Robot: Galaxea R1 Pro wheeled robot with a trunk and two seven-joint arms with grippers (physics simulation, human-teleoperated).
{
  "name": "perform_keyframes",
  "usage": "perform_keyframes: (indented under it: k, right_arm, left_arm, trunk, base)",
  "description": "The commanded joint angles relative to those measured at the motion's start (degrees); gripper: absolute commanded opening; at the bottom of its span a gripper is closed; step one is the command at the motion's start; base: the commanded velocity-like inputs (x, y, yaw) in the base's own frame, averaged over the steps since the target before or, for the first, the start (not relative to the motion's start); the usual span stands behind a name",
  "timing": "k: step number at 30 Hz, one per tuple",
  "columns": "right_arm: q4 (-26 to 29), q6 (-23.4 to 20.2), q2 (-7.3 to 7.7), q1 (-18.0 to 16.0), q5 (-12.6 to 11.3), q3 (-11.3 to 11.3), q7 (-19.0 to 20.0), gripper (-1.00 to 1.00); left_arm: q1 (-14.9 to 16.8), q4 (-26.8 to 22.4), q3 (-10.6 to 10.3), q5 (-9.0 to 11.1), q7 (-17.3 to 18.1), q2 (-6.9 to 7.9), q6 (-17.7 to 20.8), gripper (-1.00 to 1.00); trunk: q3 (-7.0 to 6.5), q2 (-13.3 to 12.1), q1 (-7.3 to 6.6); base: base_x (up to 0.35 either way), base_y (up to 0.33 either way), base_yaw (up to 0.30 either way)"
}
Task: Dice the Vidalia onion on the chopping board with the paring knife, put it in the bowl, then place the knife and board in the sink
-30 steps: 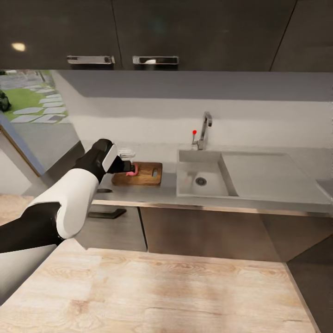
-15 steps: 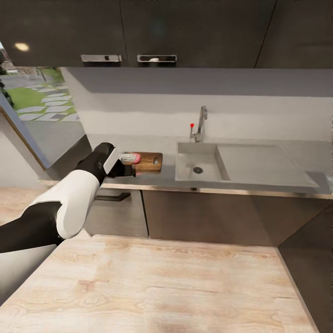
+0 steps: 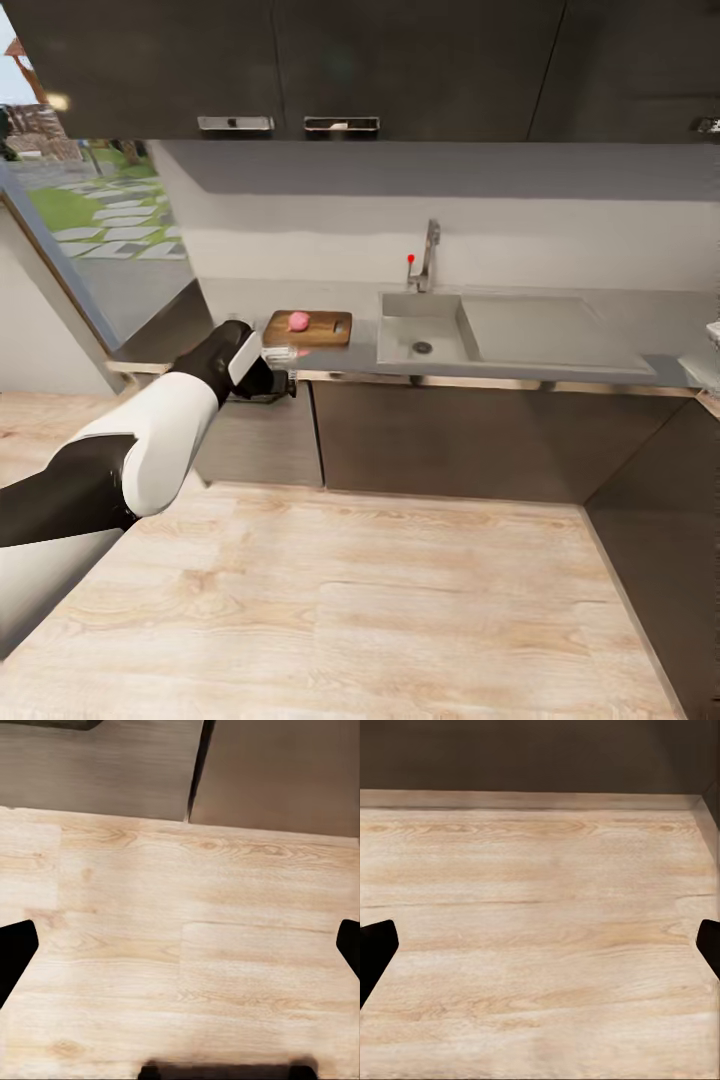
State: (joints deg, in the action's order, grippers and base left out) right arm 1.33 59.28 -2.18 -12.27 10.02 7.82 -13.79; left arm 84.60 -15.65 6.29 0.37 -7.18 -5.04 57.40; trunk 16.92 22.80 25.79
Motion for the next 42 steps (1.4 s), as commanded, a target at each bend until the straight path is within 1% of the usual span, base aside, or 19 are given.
perform_keyframes:
  k: [1, 6, 7, 9, 11, 12, 15, 16, 21, 24, 25, 26, 29, 30, 31, 33, 38, 40, 42]
  right_arm:
    - [0.0, 0.1, -0.02, 0.0, 0.6, 0.4, -0.3, 1.00]
    - [0.0, 0.1, -0.02, 0.0, 0.6, 0.4, -0.3, 1.00]
    - [0.0, 0.1, -0.02, 0.0, 0.6, 0.4, -0.3, 1.00]
    - [0.0, 0.1, 0.00, 0.0, 0.6, 0.4, -0.3, 1.00]
    - [0.0, 0.1, 0.04, 0.0, 0.6, 0.4, -0.3, 1.00]
    - [0.0, 0.1, 0.05, 0.0, 0.6, 0.4, -0.3, 1.00]
    - [0.0, 0.1, 0.06, 0.0, 0.6, 0.4, -0.3, 1.00]
    - [0.0, 0.0, 0.10, 0.0, 0.6, 0.4, -0.3, 1.00]
    - [0.0, 0.1, 0.14, 0.0, 0.6, 0.4, -0.2, 1.00]
    - [0.0, 0.1, 0.15, 0.0, 0.6, 0.4, -0.2, 1.00]
    - [0.0, 0.1, 0.15, 0.0, 0.6, 0.4, -0.2, 1.00]
    - [0.0, 0.1, 0.16, 0.0, 0.6, 0.4, -0.1, 1.00]
    - [0.0, 0.1, 0.16, 0.0, 0.6, 0.4, -0.1, 1.00]
    - [0.0, 0.1, 0.16, 0.0, 0.6, 0.4, -0.1, 1.00]
    - [0.0, 0.1, 0.16, 0.0, 0.6, 0.4, -0.1, 1.00]
    - [0.0, 0.1, 0.16, 0.0, 0.6, 0.4, -0.1, 1.00]
    - [0.1, 0.1, 0.22, 0.0, 0.6, 0.4, -0.1, 1.00]
    - [0.1, 0.1, 0.62, 0.0, 0.6, 0.4, 0.0, 1.00]
    - [0.1, 0.1, 0.94, 0.0, 0.6, 0.4, 0.0, 1.00]
  left_arm:
    - [0.0, 0.4, 0.5, 0.1, -0.4, -0.05, 0.2, 1.00]
    - [0.0, 2.5, 0.4, 0.0, -0.3, -0.10, 0.0, 1.00]
    - [0.0, 6.9, 0.4, 0.0, -0.3, -0.19, -4.0, 1.00]
    - [0.0, 11.2, 0.4, 0.0, -0.3, -0.25, -8.6, 1.00]
    - [-0.3, 16.7, 0.4, 0.1, -0.3, -0.34, -16.7, 1.00]
    - [-2.0, 18.3, 0.4, 0.1, -0.2, -0.36, -22.4, 1.00]
    - [-7.0, 19.7, 0.4, 0.2, -0.1, -0.37, -30.4, 1.00]
    - [-9.8, 20.0, 0.4, 0.2, 0.0, -0.39, -34.2, 1.00]
    - [-17.2, 20.2, 0.4, 0.2, 0.2, -0.40, -45.4, 1.00]
    - [-25.2, 20.3, 0.3, 0.2, 0.2, -0.46, -56.4, 1.00]
    - [-26.5, 20.3, 0.3, 0.2, 0.2, -0.46, -58.1, 1.00]
    - [-32.8, 20.3, 0.3, 0.2, 0.2, -0.31, -64.7, 1.00]
    - [-38.6, 20.4, 0.3, 0.2, 0.2, 0.19, -71.0, 1.00]
    - [-43.3, 20.4, 0.3, 0.2, 0.2, 0.57, -79.5, 1.00]
    - [-44.6, 20.4, 0.3, 0.2, 0.2, 0.69, -82.0, 1.00]
    - [-49.3, 20.5, 0.3, 0.2, 0.1, 1.06, -91.3, 1.00]
    - [-55.7, 20.6, 0.3, 0.1, 0.1, 2.49, -101.6, 1.00]
    - [-58.8, 20.6, 0.3, 0.1, 0.1, 3.44, -108.1, 1.00]
    - [-60.6, 20.6, 0.3, 0.1, 0.0, 4.07, -112.2, 1.00]
  trunk:
    - [0.11, 0.1, 0.00]
    - [0.11, 0.1, 0.00]
    - [0.11, 0.1, 0.00]
    - [0.11, 0.1, 0.00]
    - [0.11, 0.1, 0.00]
    - [0.11, 0.1, 0.00]
    - [0.11, 0.1, 0.00]
    - [0.11, 0.1, 0.00]
    - [0.11, 0.1, 0.00]
    - [0.11, 0.1, 0.00]
    - [0.11, 0.1, 0.00]
    - [0.11, 0.1, 0.00]
    - [0.11, 0.1, 0.00]
    - [0.11, 0.1, 0.00]
    - [0.11, 0.1, 0.00]
    - [0.11, 0.1, 0.00]
    - [0.11, 0.1, 0.00]
    - [0.11, 0.1, 0.00]
    - [0.11, 0.1, 0.00]
  base:
    - [-0.339, 0.000, 0.000]
    - [-0.326, 0.000, 0.000]
    - [-0.184, 0.000, 0.000]
    - [-0.139, 0.000, 0.000]
    - [-0.072, 0.000, 0.000]
    - [-0.029, 0.000, 0.000]
    - [-0.013, 0.000, 0.000]
    - [-0.004, 0.000, 0.000]
    - [-0.002, 0.000, 0.000]
    - [0.000, 0.000, 0.000]
    - [0.000, 0.000, 0.000]
    - [0.000, 0.000, 0.000]
    - [0.000, 0.000, 0.000]
    - [0.000, 0.000, 0.000]
    - [0.000, 0.000, 0.000]
    - [0.000, 0.000, 0.000]
    - [0.000, 0.000, 0.000]
    - [0.000, 0.000, 0.000]
    - [0.000, 0.000, 0.000]
